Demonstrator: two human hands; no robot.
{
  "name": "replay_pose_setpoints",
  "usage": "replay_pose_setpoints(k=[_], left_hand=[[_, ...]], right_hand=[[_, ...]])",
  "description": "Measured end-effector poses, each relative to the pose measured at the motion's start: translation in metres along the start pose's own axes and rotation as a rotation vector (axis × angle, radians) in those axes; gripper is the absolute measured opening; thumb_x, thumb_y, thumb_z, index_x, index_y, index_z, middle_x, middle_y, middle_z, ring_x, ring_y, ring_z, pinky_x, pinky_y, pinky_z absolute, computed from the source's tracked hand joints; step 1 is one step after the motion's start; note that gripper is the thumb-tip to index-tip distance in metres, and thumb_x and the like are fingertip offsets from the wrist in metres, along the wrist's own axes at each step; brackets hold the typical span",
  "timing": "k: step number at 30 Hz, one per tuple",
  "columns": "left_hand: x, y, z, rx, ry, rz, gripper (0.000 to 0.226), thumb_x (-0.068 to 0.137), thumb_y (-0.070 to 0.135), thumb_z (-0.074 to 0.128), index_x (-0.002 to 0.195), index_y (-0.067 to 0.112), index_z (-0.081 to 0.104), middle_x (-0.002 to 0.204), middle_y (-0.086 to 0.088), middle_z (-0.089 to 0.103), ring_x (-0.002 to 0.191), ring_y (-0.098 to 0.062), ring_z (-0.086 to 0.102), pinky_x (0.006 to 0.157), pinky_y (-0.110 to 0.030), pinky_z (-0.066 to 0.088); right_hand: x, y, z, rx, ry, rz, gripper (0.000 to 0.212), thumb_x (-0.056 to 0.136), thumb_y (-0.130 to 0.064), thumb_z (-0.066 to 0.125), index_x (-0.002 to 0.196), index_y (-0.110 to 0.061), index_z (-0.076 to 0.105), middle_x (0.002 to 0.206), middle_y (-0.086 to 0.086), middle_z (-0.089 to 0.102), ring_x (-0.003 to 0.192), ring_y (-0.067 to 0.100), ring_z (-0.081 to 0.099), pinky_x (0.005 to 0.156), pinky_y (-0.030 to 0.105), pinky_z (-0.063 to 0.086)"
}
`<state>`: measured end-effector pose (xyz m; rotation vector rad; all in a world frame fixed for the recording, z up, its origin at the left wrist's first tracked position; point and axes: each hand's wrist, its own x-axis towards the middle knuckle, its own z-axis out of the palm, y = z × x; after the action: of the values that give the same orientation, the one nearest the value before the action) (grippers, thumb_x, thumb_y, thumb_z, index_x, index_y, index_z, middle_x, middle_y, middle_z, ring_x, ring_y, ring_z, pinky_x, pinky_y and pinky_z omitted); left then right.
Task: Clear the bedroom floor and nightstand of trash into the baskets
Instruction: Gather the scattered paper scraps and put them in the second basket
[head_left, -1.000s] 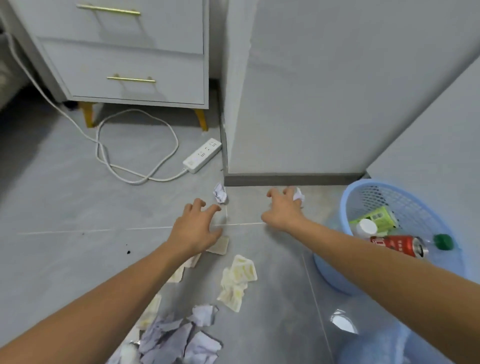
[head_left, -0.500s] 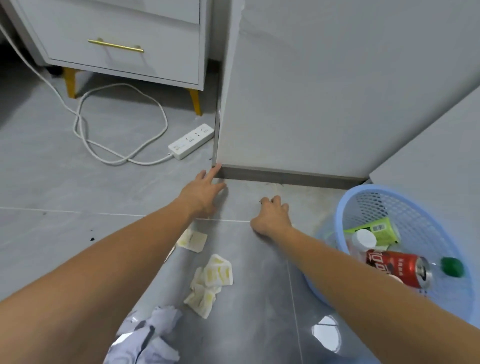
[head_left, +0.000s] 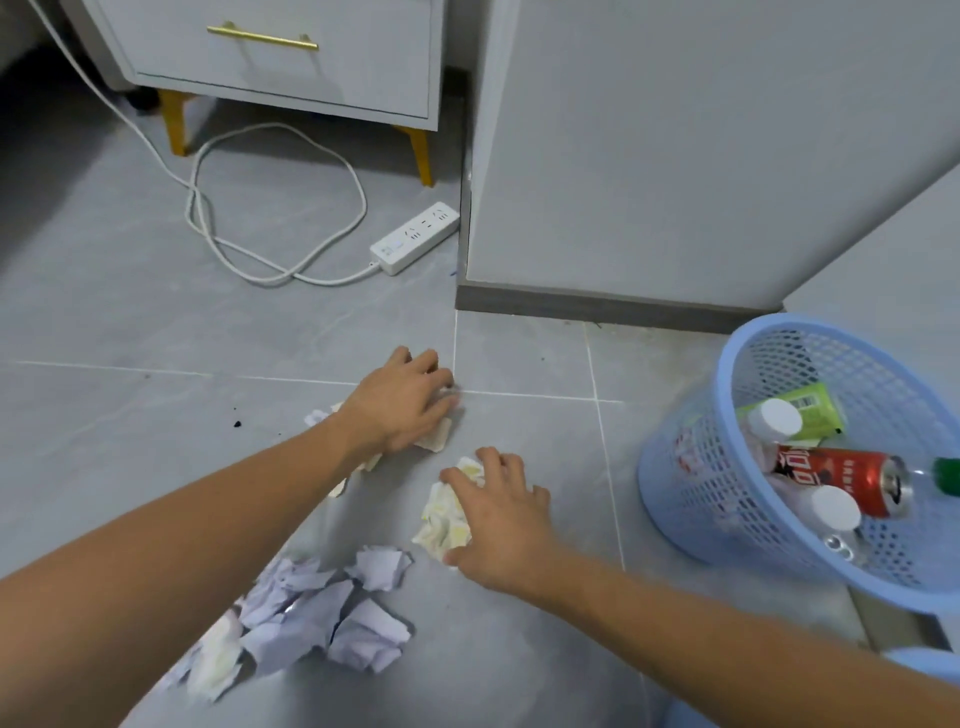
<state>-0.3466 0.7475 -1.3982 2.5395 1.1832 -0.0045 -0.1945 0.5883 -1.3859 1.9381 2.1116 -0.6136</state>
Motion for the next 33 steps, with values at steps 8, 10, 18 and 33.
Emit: replay_pose_setpoints(k=[8, 10, 18, 33], left_hand=[[-0.069, 0.006, 0.023, 0.091, -0.022, 0.181, 0.034, 0.089, 0.042, 0.060, 0.122, 0.034, 0.063, 0.121, 0.003, 0.052, 0.112, -0.028, 0.044, 0.081, -0.045, 0.055], [-0.078, 0.005, 0.027, 0.112, 0.028, 0.229, 0.018, 0.090, 0.026, 0.067, 0.108, 0.029, 0.065, 0.108, 0.005, 0.054, 0.103, -0.025, 0.047, 0.075, -0.040, 0.055], [-0.104, 0.009, 0.024, -0.147, 0.165, 0.107, 0.006, 0.084, 0.016, 0.074, 0.084, 0.020, 0.070, 0.087, 0.007, 0.060, 0.083, -0.017, 0.048, 0.067, -0.039, 0.051], [-0.128, 0.309, -0.085, -0.609, 0.212, 0.857, 0.010, 0.086, 0.003, 0.068, 0.091, 0.012, 0.069, 0.096, 0.000, 0.059, 0.084, -0.017, 0.053, 0.069, -0.031, 0.047]], right_hand=[[-0.005, -0.011, 0.004, 0.082, 0.042, -0.093, 0.048, 0.086, -0.023, 0.071, 0.126, -0.025, 0.045, 0.130, 0.008, 0.037, 0.115, 0.035, 0.037, 0.098, 0.042, 0.043], [-0.005, -0.014, 0.006, 0.082, 0.014, -0.098, 0.045, 0.086, -0.018, 0.067, 0.127, -0.021, 0.047, 0.129, 0.010, 0.041, 0.111, 0.036, 0.042, 0.093, 0.038, 0.038], [-0.010, -0.010, -0.027, 0.157, -0.044, -0.045, 0.025, 0.088, -0.016, 0.064, 0.112, -0.011, 0.058, 0.111, 0.017, 0.056, 0.100, 0.042, 0.059, 0.076, 0.035, 0.039], [-0.322, 0.111, -0.131, 0.602, 0.712, 0.407, 0.022, 0.091, -0.026, 0.074, 0.083, -0.018, 0.055, 0.074, 0.001, 0.052, 0.068, 0.028, 0.053, 0.058, 0.055, 0.053]])
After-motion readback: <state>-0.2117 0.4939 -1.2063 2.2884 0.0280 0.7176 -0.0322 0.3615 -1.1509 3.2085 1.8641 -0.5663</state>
